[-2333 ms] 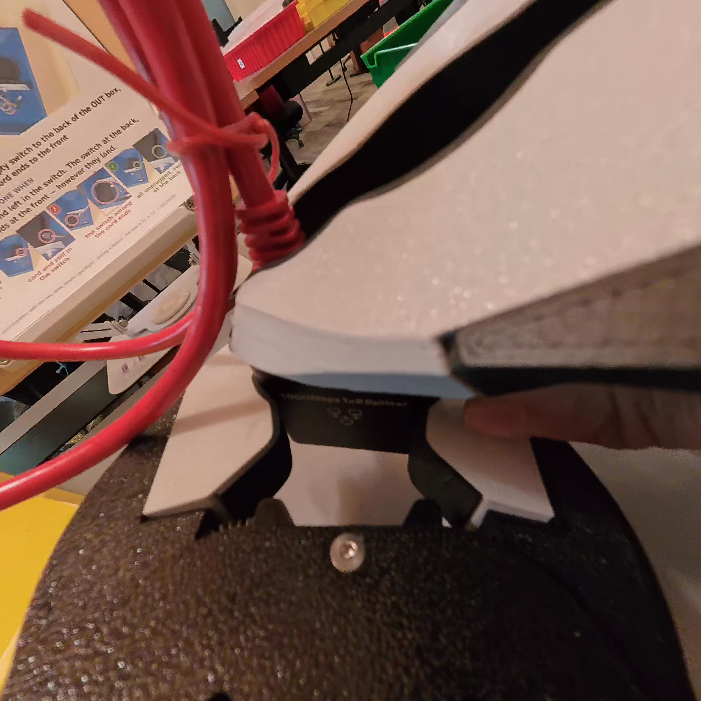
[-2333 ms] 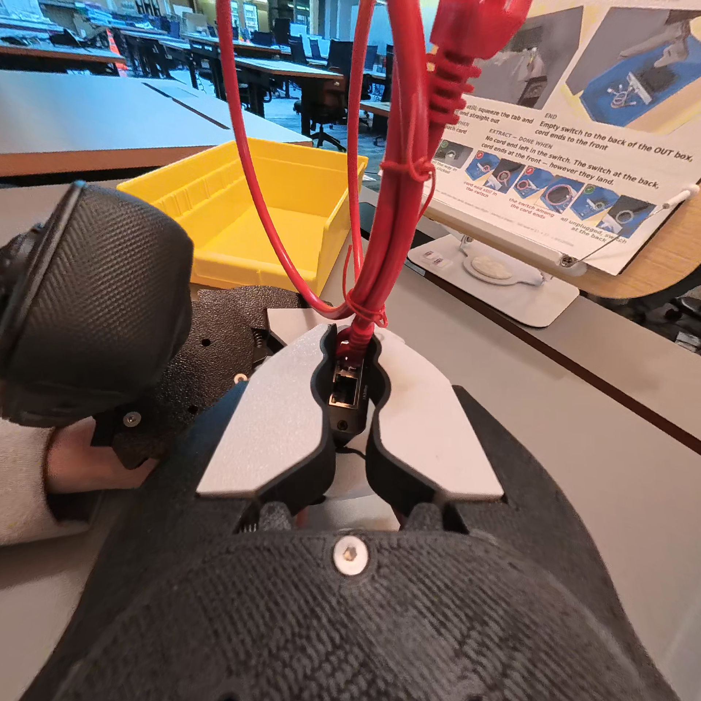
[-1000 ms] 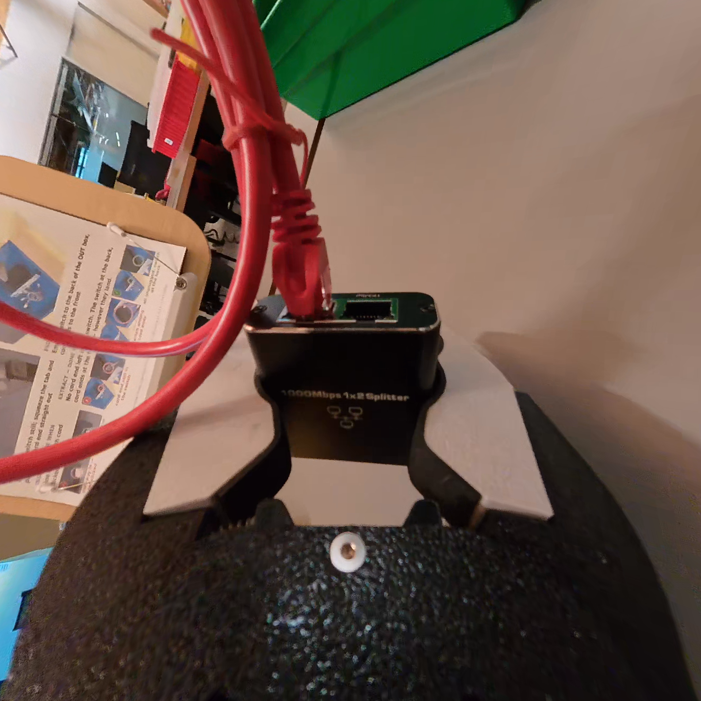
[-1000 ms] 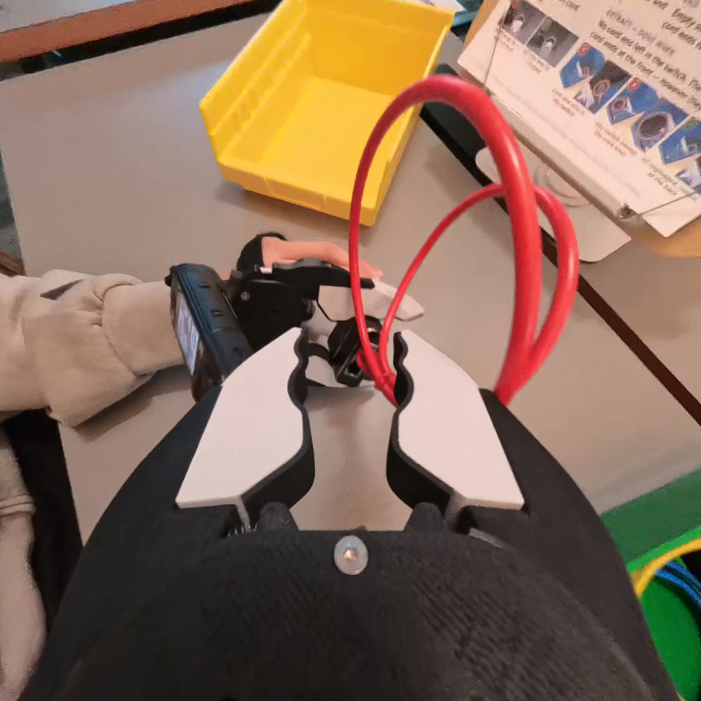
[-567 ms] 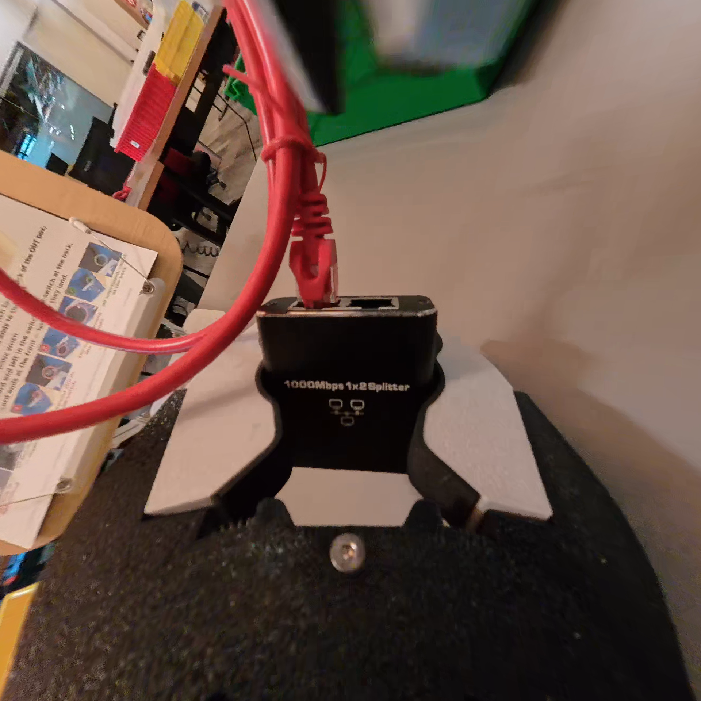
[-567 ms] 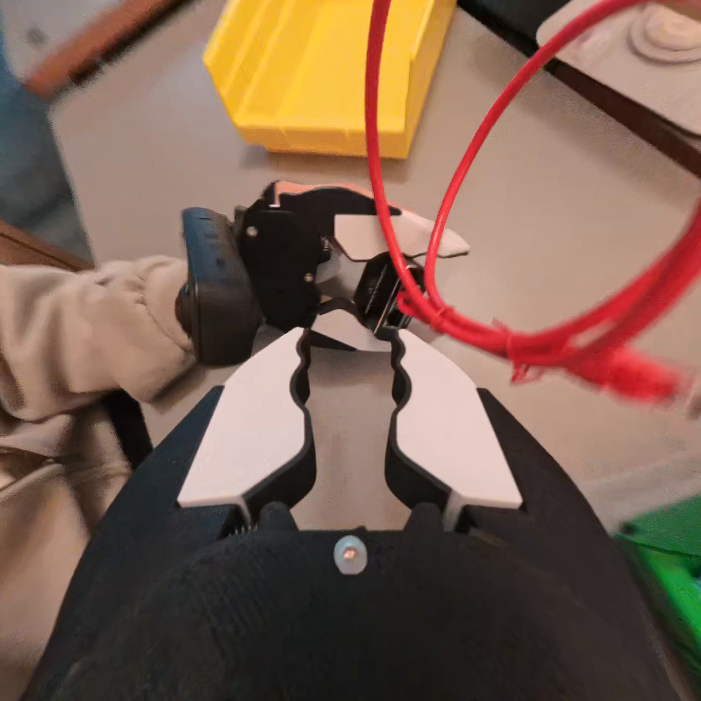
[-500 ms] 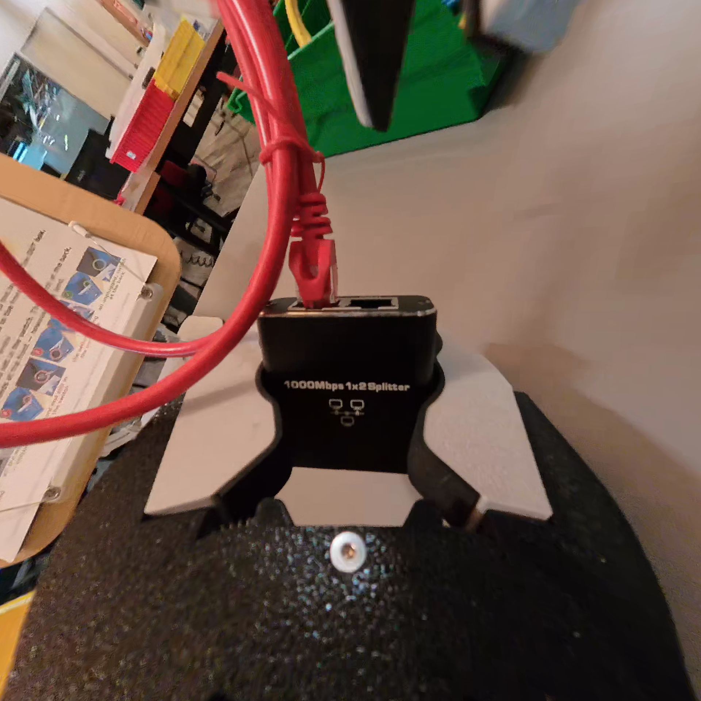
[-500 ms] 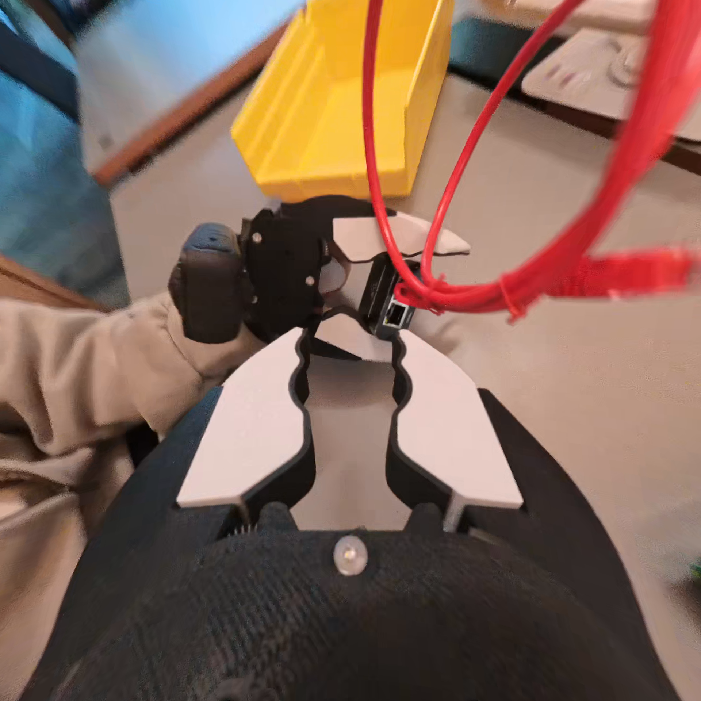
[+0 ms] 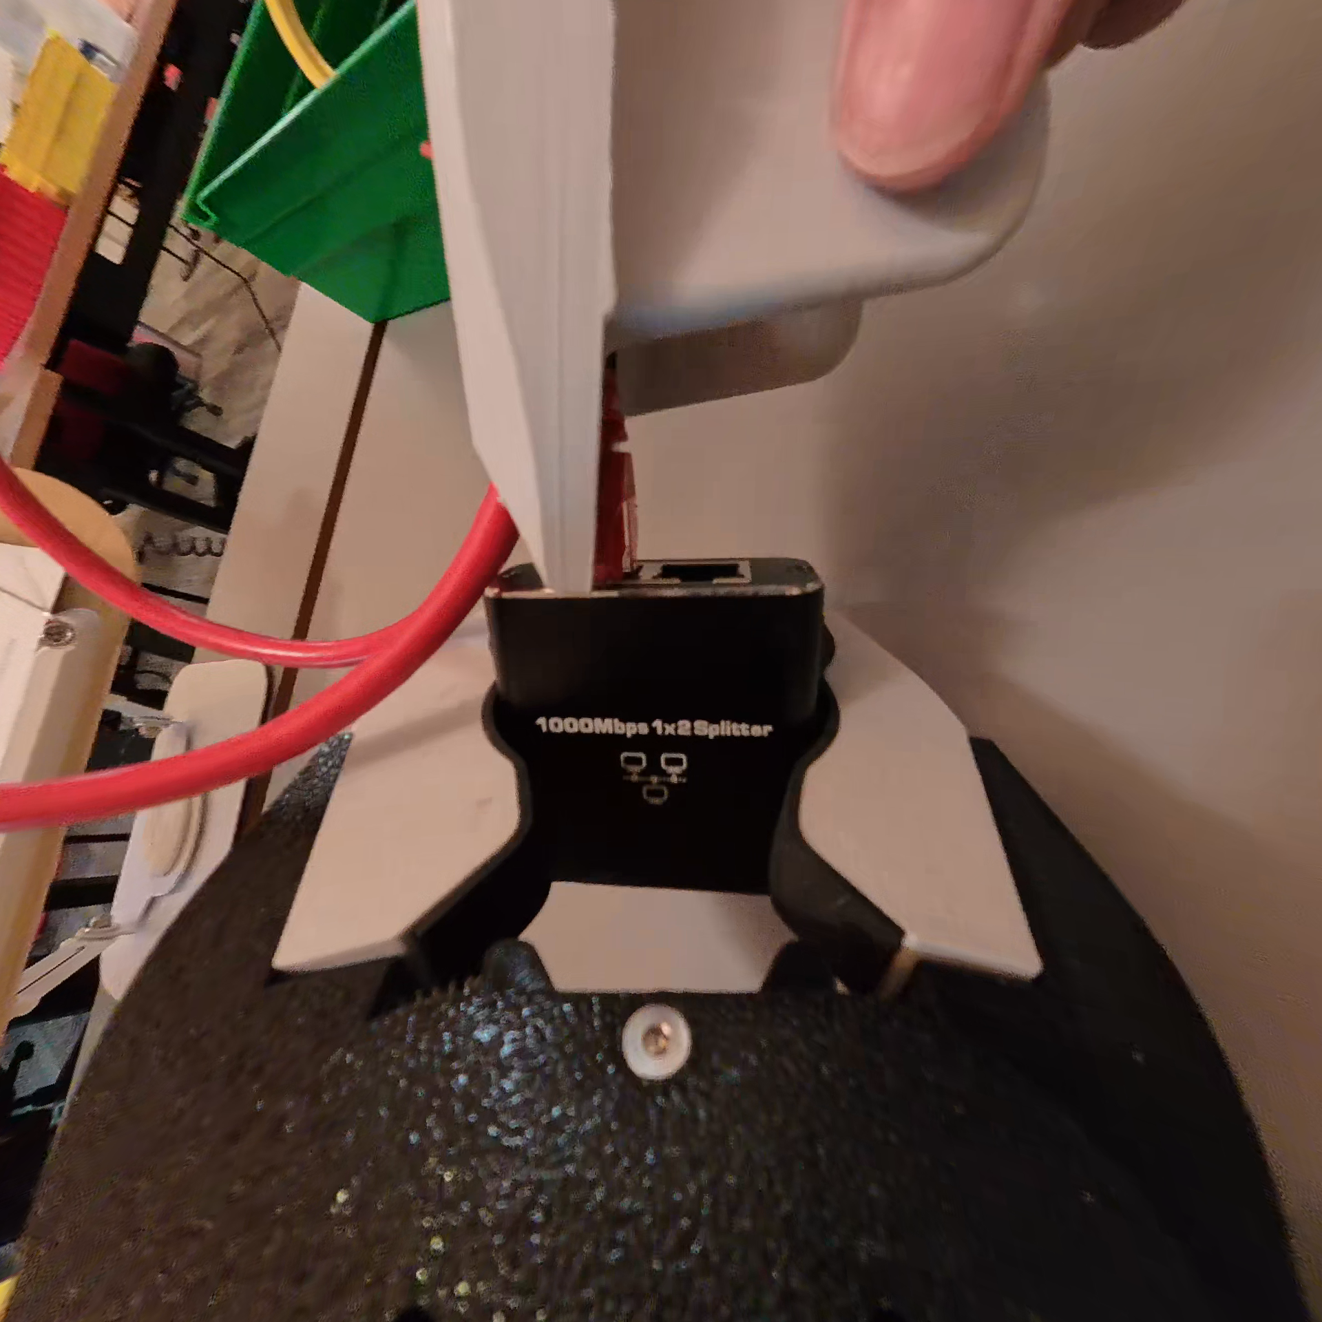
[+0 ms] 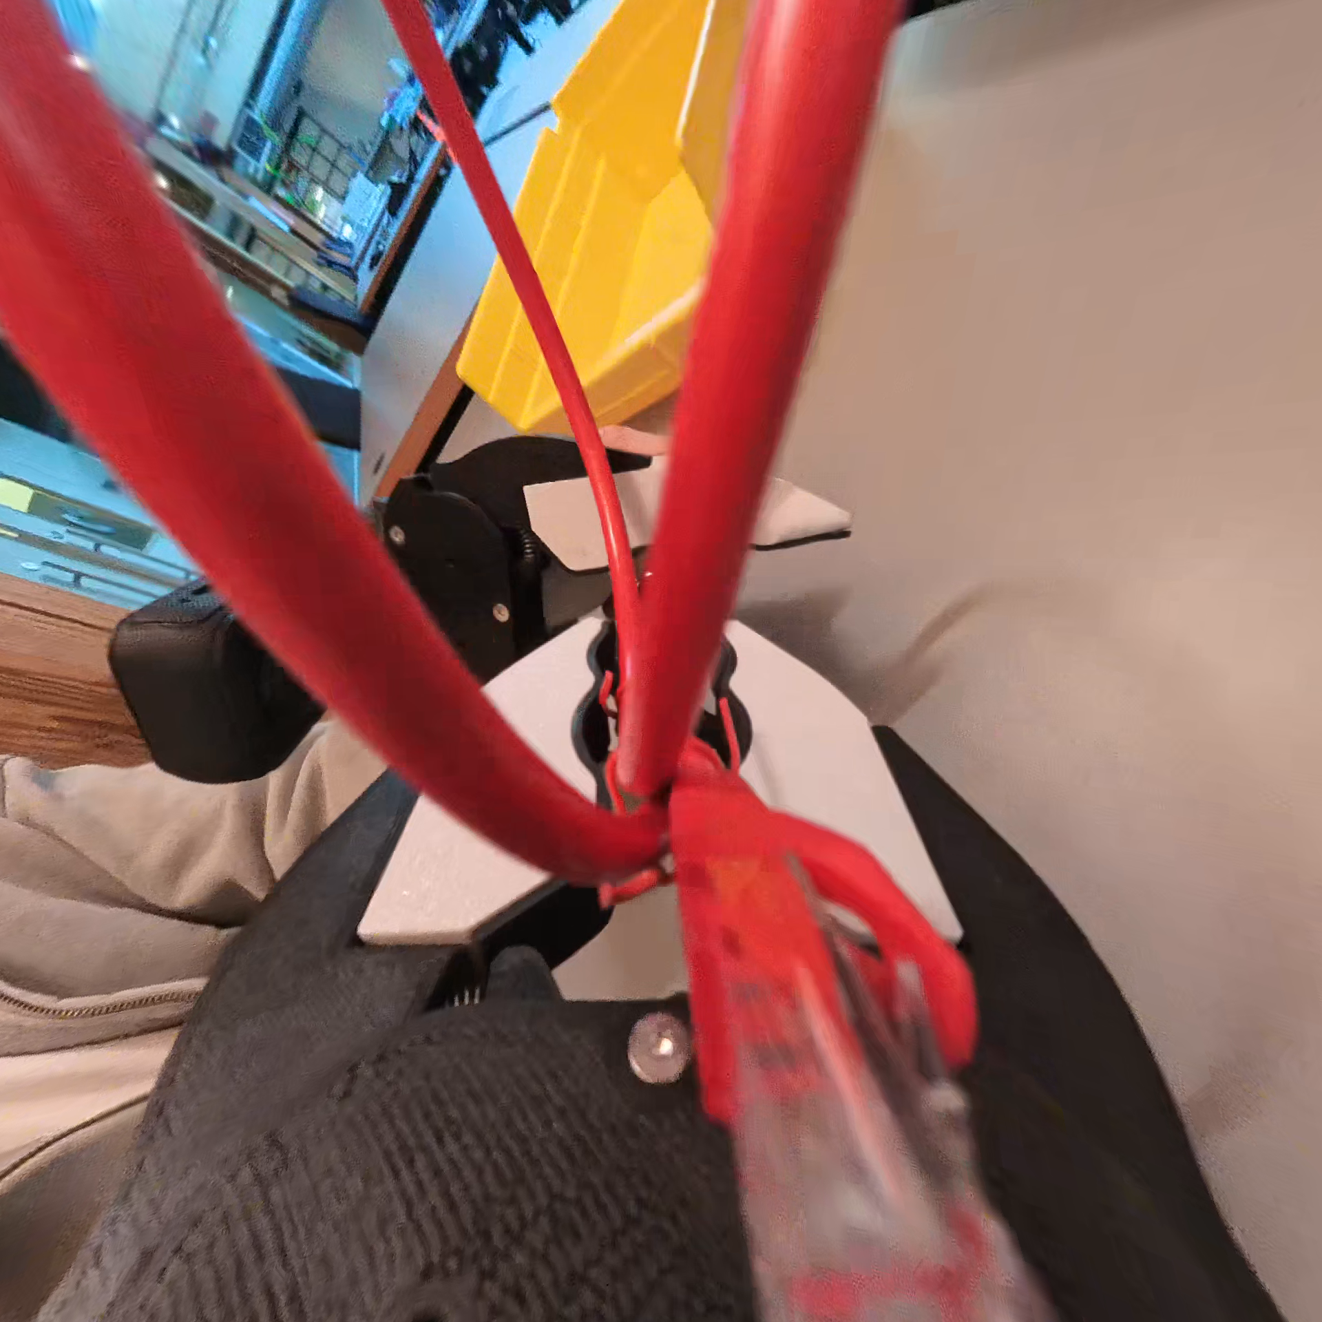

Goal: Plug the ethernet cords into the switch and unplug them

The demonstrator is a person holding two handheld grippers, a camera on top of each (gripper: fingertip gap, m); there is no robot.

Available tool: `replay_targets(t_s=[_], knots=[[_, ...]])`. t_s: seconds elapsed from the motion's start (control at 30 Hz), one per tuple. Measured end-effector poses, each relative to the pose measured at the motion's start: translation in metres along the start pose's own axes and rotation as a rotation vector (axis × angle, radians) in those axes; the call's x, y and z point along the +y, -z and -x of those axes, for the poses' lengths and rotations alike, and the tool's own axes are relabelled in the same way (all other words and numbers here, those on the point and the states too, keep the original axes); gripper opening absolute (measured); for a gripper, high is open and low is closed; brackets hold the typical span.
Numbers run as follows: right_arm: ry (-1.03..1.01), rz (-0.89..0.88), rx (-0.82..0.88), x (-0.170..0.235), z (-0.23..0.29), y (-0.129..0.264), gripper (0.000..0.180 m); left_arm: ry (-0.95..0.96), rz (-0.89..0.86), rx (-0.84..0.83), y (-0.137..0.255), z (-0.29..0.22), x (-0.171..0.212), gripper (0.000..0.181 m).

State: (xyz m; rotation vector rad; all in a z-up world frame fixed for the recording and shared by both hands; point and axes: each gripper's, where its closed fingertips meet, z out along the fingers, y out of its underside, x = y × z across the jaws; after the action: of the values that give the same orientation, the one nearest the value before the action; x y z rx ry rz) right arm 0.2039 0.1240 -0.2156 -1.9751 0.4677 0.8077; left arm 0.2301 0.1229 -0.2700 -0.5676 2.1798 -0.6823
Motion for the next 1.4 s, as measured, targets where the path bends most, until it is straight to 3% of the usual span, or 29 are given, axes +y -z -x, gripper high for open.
replay_targets(t_s=[0.23, 0.53, 0.63, 0.8, 1.4], knots=[[-0.119, 0.136, -0.058, 0.008, -0.003, -0.002, 0.017, 0.025, 0.061, 0.075, 0.001, -0.008, 0.008, 0.076], [-0.183, 0.158, -0.101, 0.007, -0.006, -0.001, 0.017, 0.149, 0.009, 0.15, 0.002, -0.014, 0.004, 0.076], [-0.175, 0.155, -0.047, 0.009, -0.016, -0.002, 0.024, 0.155, 0.041, 0.148, -0.001, -0.016, 0.009, 0.076], [-0.156, 0.158, -0.092, 0.008, -0.012, -0.003, 0.015, 0.204, 0.028, 0.183, -0.002, -0.019, 0.008, 0.076], [-0.209, 0.196, -0.03, 0.005, -0.021, -0.012, 0.016, 0.277, 0.06, 0.184, -0.007, -0.018, 0.019, 0.076]])
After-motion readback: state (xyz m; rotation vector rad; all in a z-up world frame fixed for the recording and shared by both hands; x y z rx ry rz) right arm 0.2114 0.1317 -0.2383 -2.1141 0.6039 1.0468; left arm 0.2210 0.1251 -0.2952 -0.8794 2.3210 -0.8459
